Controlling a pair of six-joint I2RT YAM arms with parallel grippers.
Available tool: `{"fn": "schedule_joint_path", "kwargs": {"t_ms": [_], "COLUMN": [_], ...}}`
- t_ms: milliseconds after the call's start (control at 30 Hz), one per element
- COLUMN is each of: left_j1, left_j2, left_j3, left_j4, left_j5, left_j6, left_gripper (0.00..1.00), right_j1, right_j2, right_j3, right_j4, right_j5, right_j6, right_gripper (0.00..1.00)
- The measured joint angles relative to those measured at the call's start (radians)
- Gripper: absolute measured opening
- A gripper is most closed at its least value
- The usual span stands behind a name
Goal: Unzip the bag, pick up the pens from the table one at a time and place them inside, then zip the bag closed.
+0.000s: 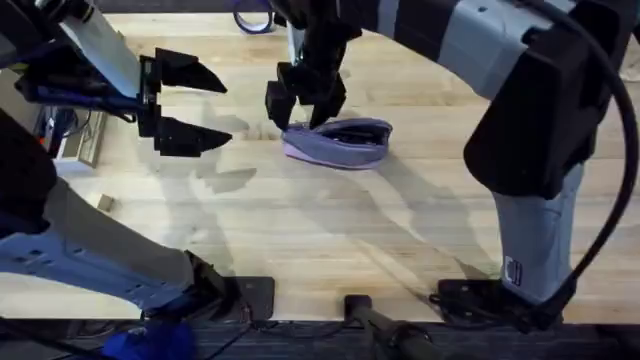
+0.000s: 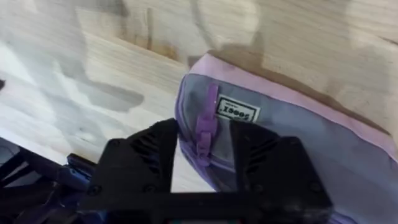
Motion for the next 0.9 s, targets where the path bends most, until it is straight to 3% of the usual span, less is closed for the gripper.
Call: {"fn": "schedule_joint_path", "kwargs": {"t_ms": [467,900], "left_j1": [0.000,0.000], "left_j2": [0.000,0.000], "left_j3": [0.000,0.000], "left_j4": [0.000,0.000], "left_j5": [0.000,0.000], "left_j6": [0.000,0.000], "left_gripper": [0.995,0.995], "right_j1": [0.003,0.003], "right_j2": [0.000,0.000], "right_j3": [0.000,0.000], "right_j4": [0.008,0.008], "right_j5": [-0.015,-0.014], "right_j6": [0.000,0.000], "right_gripper": [0.196,0.045]}}
